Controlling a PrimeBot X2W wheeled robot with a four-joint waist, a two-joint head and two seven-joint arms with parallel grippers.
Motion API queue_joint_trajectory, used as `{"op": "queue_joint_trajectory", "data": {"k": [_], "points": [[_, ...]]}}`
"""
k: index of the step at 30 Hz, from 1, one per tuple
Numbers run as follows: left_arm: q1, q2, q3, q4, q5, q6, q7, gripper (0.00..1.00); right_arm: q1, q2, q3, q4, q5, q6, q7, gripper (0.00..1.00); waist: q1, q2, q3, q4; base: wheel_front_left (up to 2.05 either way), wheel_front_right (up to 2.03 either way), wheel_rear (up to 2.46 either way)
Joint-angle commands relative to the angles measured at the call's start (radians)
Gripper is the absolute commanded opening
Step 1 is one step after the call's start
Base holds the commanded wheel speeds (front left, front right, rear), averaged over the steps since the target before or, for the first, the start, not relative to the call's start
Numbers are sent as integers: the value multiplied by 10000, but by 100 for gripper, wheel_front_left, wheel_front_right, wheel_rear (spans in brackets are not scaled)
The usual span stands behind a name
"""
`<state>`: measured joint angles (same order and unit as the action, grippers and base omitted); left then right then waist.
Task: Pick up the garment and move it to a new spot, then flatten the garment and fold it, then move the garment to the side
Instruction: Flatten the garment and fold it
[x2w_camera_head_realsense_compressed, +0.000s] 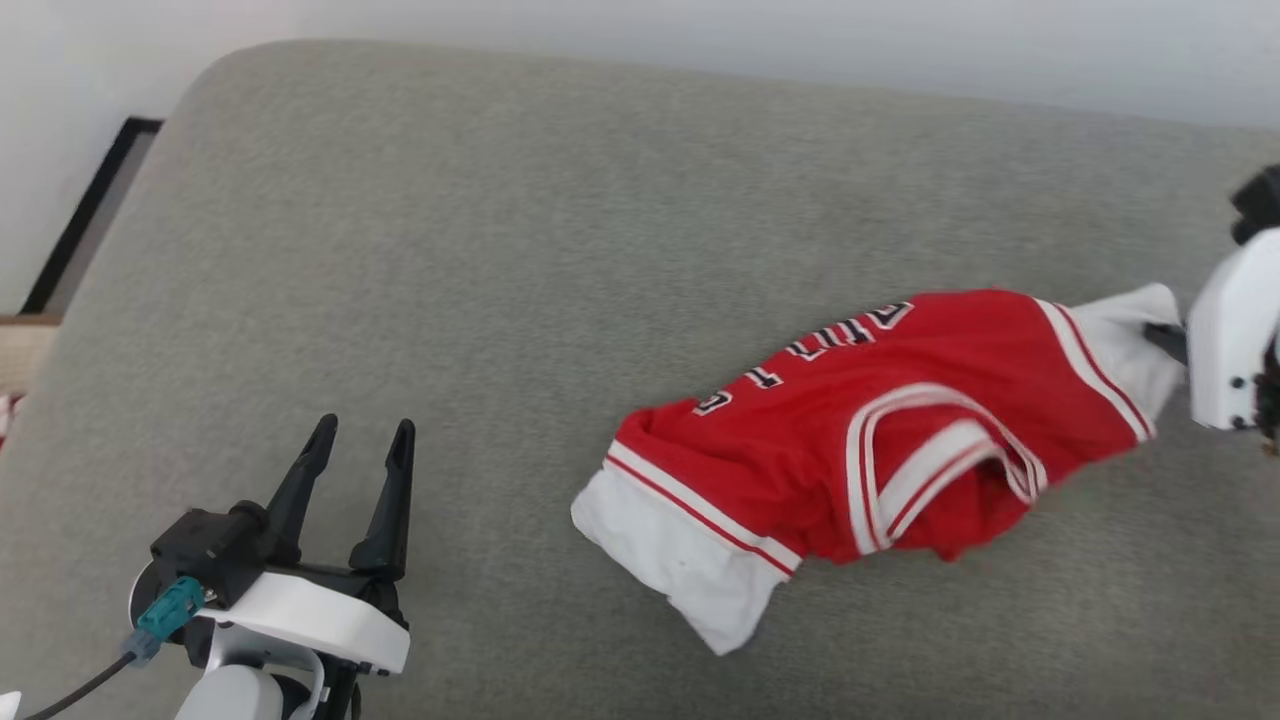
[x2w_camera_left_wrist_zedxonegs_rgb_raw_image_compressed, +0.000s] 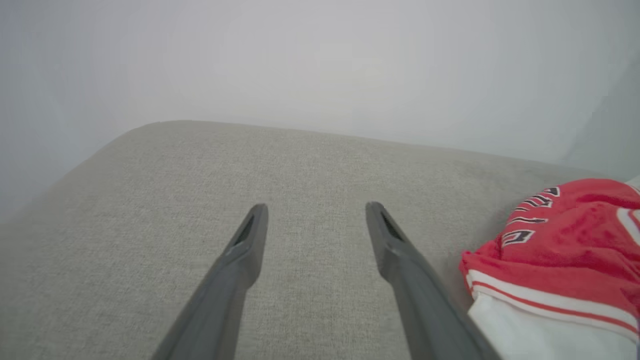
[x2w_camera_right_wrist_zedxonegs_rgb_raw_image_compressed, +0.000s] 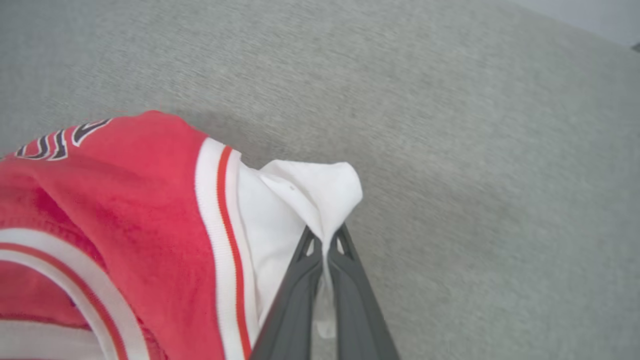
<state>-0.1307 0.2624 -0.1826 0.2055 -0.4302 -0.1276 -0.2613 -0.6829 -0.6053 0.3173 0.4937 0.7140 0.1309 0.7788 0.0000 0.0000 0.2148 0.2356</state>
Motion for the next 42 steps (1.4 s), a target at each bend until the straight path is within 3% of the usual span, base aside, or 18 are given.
{"op": "queue_joint_trajectory", "data": {"k": [1, 6, 13, 14, 15, 16, 17, 24, 34, 42], "points": [[84, 63, 12, -45, 30, -28, -52, 100, 266, -133, -195, -57, 7, -3, 118, 0, 0, 0, -142, -274, 0, 0, 0], [86, 204, -138, -3, -75, -28, -52, 100, 1426, -170, -1467, -196, -123, -3, 540, 0, 0, 0, -231, -574, 0, 0, 0], [-264, 490, -799, 209, -384, -28, -50, 100, 2817, 749, -2878, -105, -919, -3, -9, 0, 0, 0, -148, -719, 0, 0, 0], [-313, 555, -946, 289, -455, -28, -52, 100, 2852, 931, -3050, -38, -1075, -3, -135, 27, 0, 0, -129, -741, 0, 0, 0], [-386, 622, -1099, 348, -537, -28, -52, 100, 2885, 1123, -3206, 55, -1212, -3, -246, 40, 0, 0, -116, -759, 0, 0, 0], [-464, 684, -1267, 426, -694, -28, -40, 100, 2911, 1286, -3250, 132, -1395, -3, -353, 80, 0, 0, -111, -783, 0, 0, 0], [-551, 755, -1442, 486, -874, -28, 50, 100, 2916, 1443, -3300, 214, -1560, -3, -428, 100, 0, 0, -117, -811, 0, 0, 0], [-1112, 1400, -2460, 425, -1819, -28, 1133, 100, 2693, 2054, -3536, 188, -2142, -3, -890, 100, 0, 0, -210, -1120, 0, 0, 0], [-1791, 2361, -3527, -255, -3531, -5, 4396, 100, 3038, 2488, -3779, -1530, -2576, -1, -2756, 100, 0, 0, -487, -2070, 0, 0, 0], [-1694, 2664, -3988, -1238, -3874, 782, 6698, 100, 3753, 3289, -4040, -3121, -3291, -1, -4809, 100, 0, 0, -626, -2989, 0, 0, 0]]}}
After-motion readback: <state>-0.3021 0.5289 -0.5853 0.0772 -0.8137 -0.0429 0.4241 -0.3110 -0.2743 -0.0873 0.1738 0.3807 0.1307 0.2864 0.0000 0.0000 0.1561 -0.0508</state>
